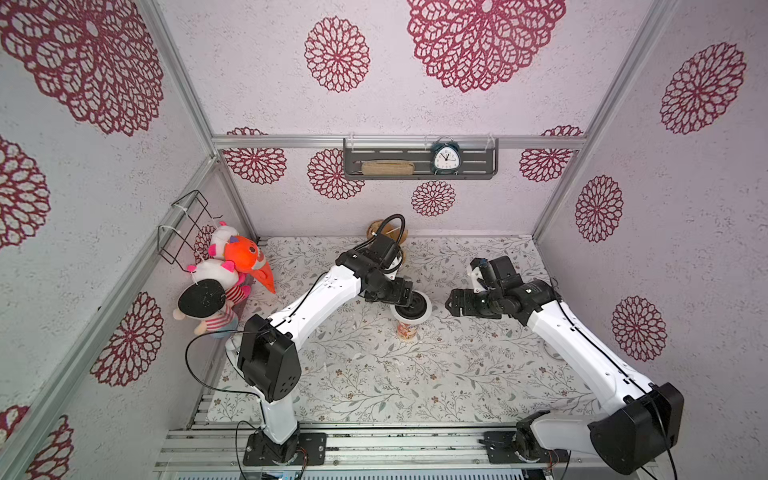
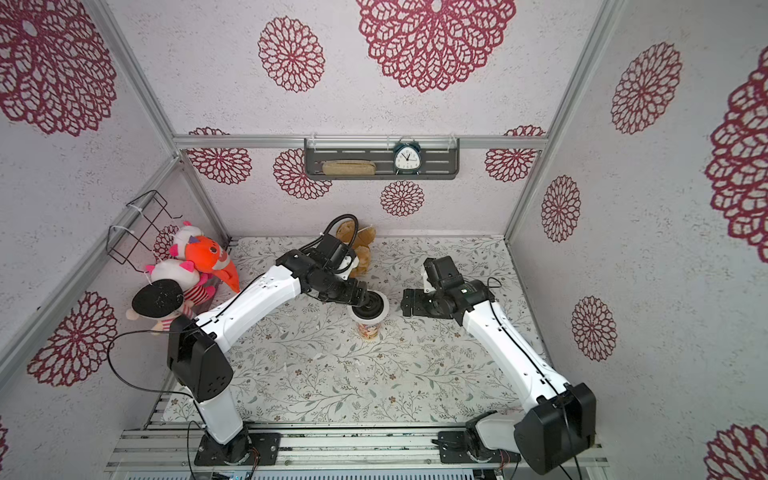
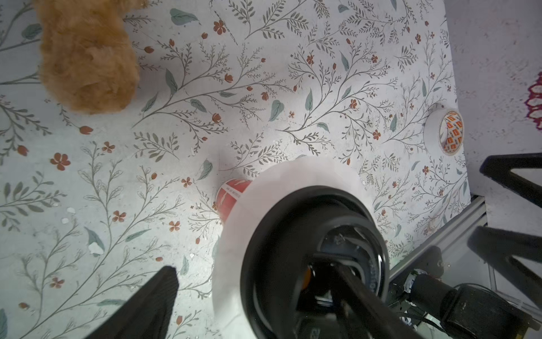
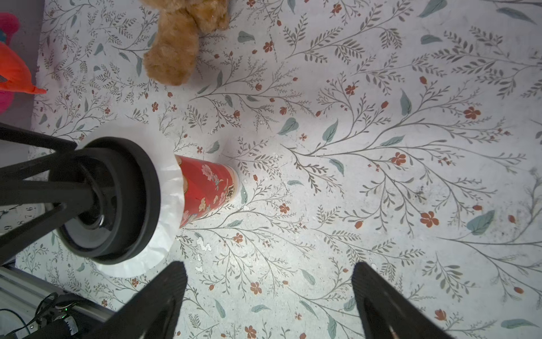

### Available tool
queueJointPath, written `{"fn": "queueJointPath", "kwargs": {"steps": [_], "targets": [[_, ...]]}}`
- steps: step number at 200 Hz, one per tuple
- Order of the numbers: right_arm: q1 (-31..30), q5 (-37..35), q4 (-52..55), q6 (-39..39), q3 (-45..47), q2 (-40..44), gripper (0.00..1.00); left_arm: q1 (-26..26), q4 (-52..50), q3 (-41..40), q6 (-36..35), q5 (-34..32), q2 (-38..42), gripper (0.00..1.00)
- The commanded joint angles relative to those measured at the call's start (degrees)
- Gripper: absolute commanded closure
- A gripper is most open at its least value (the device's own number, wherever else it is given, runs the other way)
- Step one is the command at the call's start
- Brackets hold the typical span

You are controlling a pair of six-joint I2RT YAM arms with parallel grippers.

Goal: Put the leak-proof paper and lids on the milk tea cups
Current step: Secure the cup lid on the cup.

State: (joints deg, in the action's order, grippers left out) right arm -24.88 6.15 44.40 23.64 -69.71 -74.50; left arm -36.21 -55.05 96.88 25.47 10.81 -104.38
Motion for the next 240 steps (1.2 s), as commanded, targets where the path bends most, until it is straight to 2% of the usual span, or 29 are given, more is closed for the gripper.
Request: {"fn": "queueJointPath", "kwargs": {"steps": [1, 87, 158, 240], "targets": [[0.30, 0.83, -0.91, 0.44, -0.25, 0.43, 0.08, -0.82, -1.23, -2.09, 0.10, -0.90, 1.25, 0.15], [0.04, 2.43, -1.85, 0.44, -0.99, -1.05, 0.09, -0.75, -2.39, -3.52, -0.38, -3.14, 1.60, 0.14], [-5.71, 2.68, -3.99, 1.89, -6.52, -7.59, 0.12, -0.71, -2.61, -4.31, -0.75, -4.58, -1.00, 0.14], [-8.25, 1.19, -4.30, 2.61, -7.40, -11.79, 0.18, -0.63, -2.35, -5.48, -0.52, -5.32, -0.97, 0.14]]}}
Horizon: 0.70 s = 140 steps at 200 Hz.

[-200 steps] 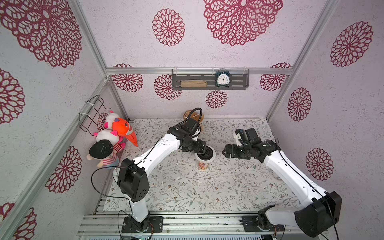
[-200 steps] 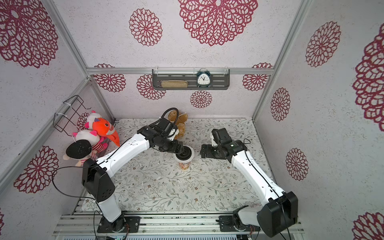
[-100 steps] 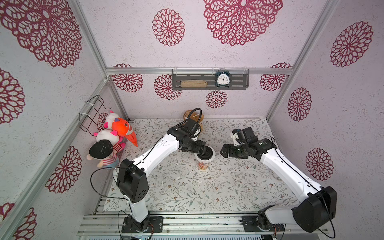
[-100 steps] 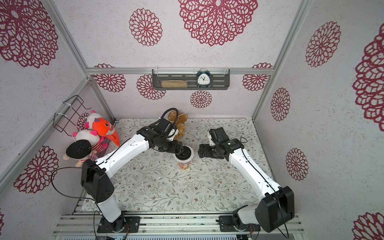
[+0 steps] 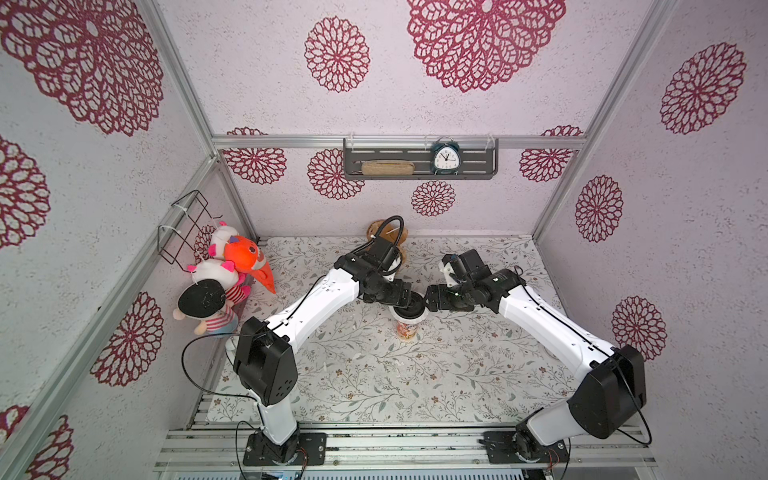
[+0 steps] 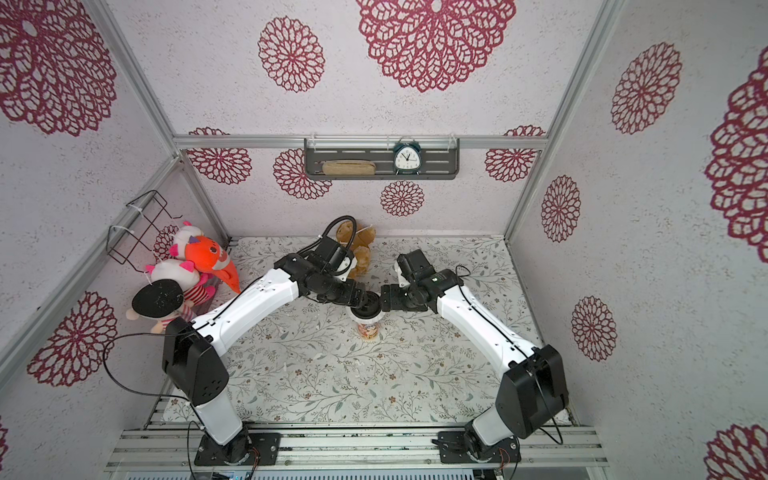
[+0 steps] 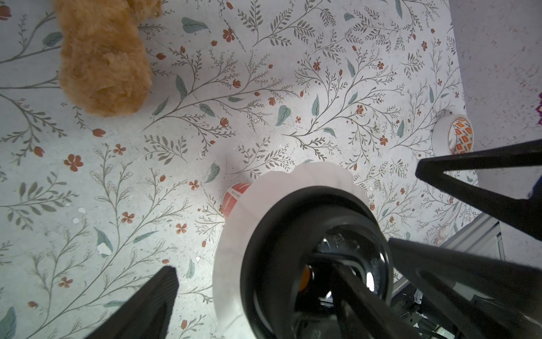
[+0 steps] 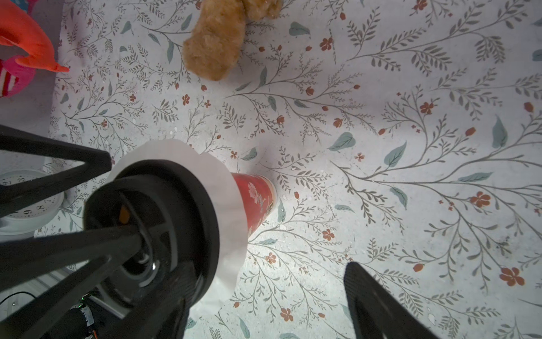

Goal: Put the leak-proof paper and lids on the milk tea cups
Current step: Secure the cup lid on the cup.

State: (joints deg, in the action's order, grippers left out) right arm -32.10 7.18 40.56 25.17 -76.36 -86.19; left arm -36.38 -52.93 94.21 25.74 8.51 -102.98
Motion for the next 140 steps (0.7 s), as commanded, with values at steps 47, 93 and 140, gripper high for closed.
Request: {"fn": "queueJointPath", "kwargs": {"steps": [47, 93, 140], "targets": [[-1.13, 0.28, -0.35, 1.06, 1.06, -0.70, 0.28, -0.49, -4.03, -3.24, -0.66, -2.55, -2.41, 0.14], [-1.99, 0.02, -0.90, 0.89, 6.26, -2.99, 0.41, -0.40, -2.63, -6.08, -0.23, -2.33, -1.49, 0.14], [-2.71, 0.03, -2.75, 1.77, 11.58, -3.63, 0.42, -0.18, -1.09, -9.84, 0.29, -2.10, -0.22, 0.14]]}}
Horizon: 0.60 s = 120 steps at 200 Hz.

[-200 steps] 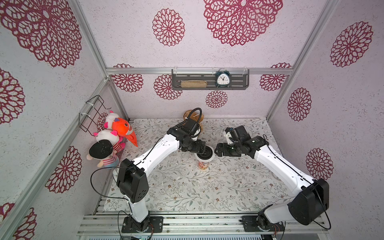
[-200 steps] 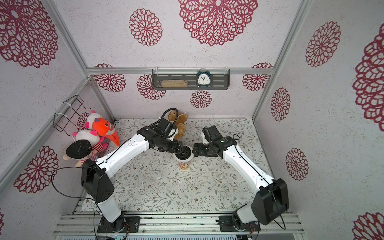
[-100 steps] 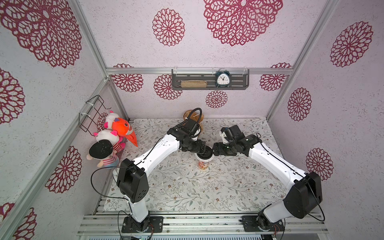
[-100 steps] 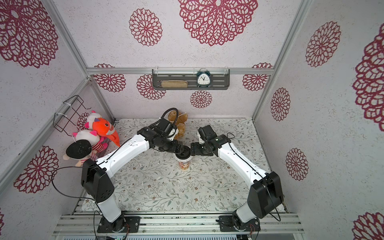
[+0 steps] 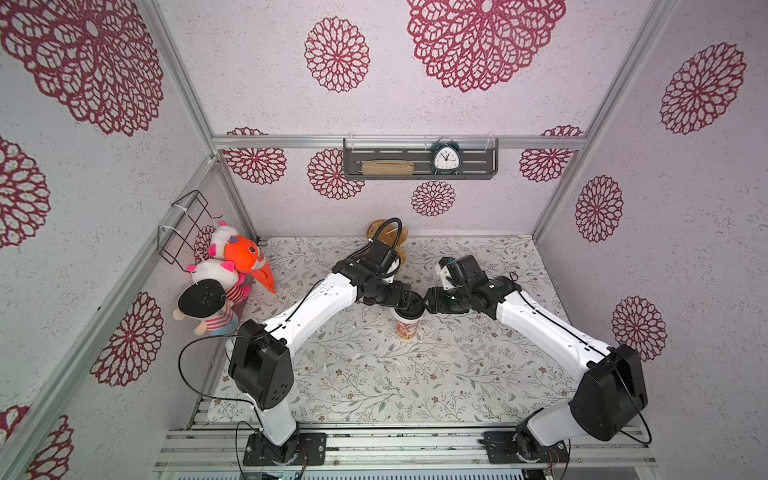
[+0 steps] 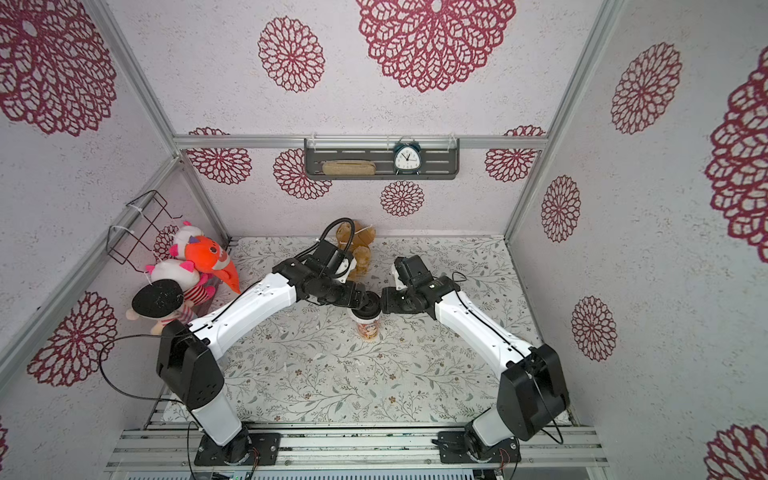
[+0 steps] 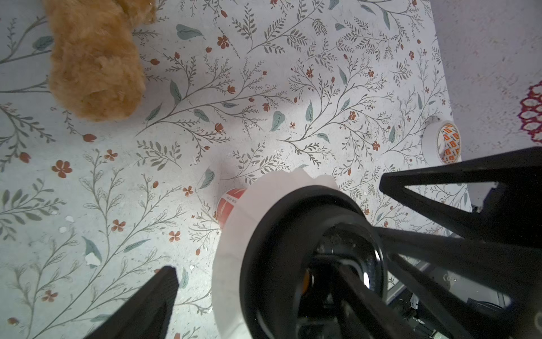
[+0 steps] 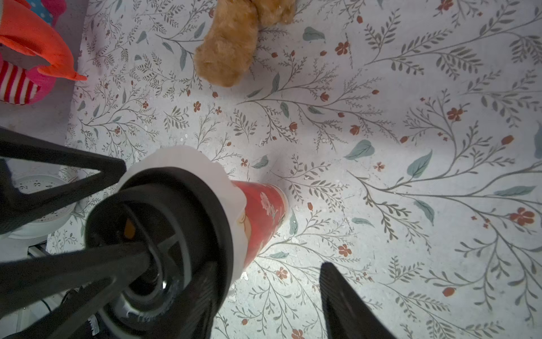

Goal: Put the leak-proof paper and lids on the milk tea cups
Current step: Secure the cup lid on the cup.

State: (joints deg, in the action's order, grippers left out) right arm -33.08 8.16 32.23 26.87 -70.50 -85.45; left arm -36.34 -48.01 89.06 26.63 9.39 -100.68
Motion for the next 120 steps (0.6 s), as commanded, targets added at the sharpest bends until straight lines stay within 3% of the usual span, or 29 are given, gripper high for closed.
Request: {"fn": "queueJointPath", "kwargs": {"steps": [1, 41, 120], "targets": [[-1.72, -0.87, 5.53, 0.09, 5.81, -4.37, 0.42, -0.18, -5.98, -4.77, -0.57, -2.97, -2.42, 0.14], [-1.72, -1.77, 6.15, -0.04, 5.22, -3.48, 0.42, 0.17, -5.18, -7.04, -0.18, -2.97, -1.12, 0.14], [-1.46, -3.96, 11.64, -3.06, -13.70, -0.07, 0.40, 0.48, -4.99, -6.97, -0.17, -3.12, -1.14, 0.14]]}}
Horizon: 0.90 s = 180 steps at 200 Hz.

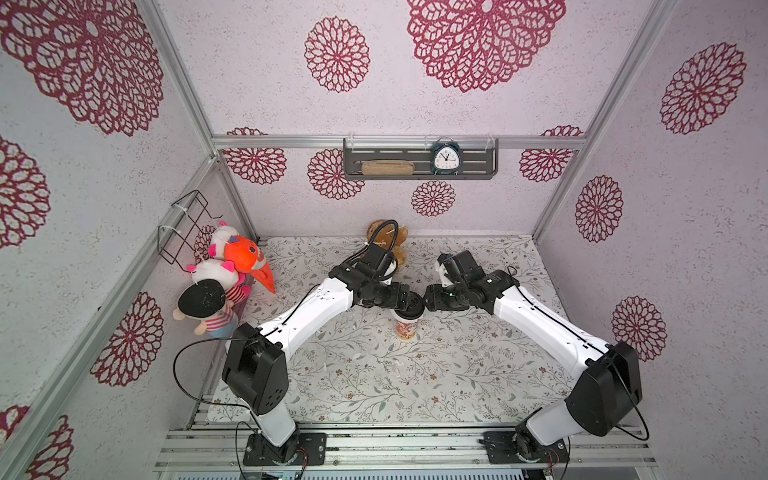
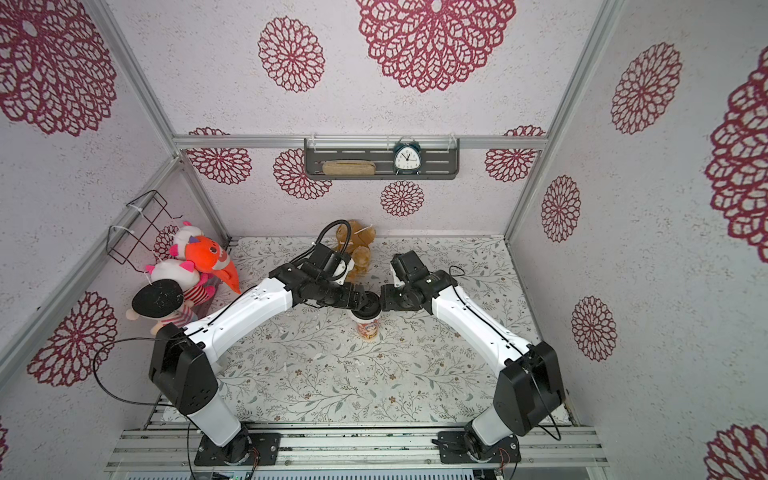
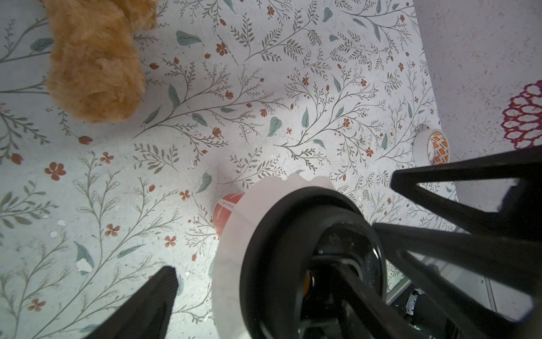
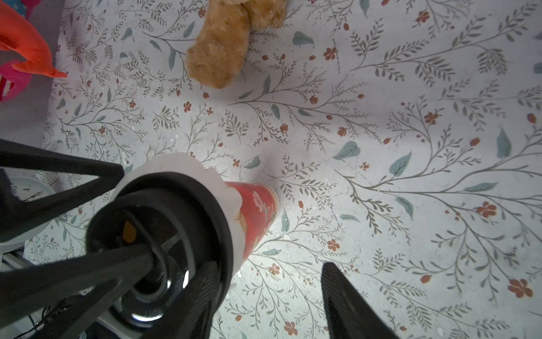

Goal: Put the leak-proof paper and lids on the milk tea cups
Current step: Secure the cup lid on the cup.

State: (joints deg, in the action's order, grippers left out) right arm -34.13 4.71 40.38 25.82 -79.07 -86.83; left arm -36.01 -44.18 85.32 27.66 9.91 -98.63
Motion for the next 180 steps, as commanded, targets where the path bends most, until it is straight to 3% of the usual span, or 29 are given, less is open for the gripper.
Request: {"fn": "queueJointPath", "kwargs": {"steps": [1, 86, 180], "targets": [[-0.41, -0.41, 3.53, -2.01, -5.26, 1.31, 0.40, 0.15, -8.81, -3.23, -1.20, -3.62, -3.21, 0.14], [-1.60, 6.85, -1.93, 0.28, 0.03, -0.48, 0.40, 0.24, -8.87, -2.35, -1.31, -3.65, -3.57, 0.14], [-2.08, 4.93, -3.03, 0.37, 2.04, -3.87, 0.41, 0.23, -8.66, -1.29, -1.48, -3.08, -3.81, 0.14]]}}
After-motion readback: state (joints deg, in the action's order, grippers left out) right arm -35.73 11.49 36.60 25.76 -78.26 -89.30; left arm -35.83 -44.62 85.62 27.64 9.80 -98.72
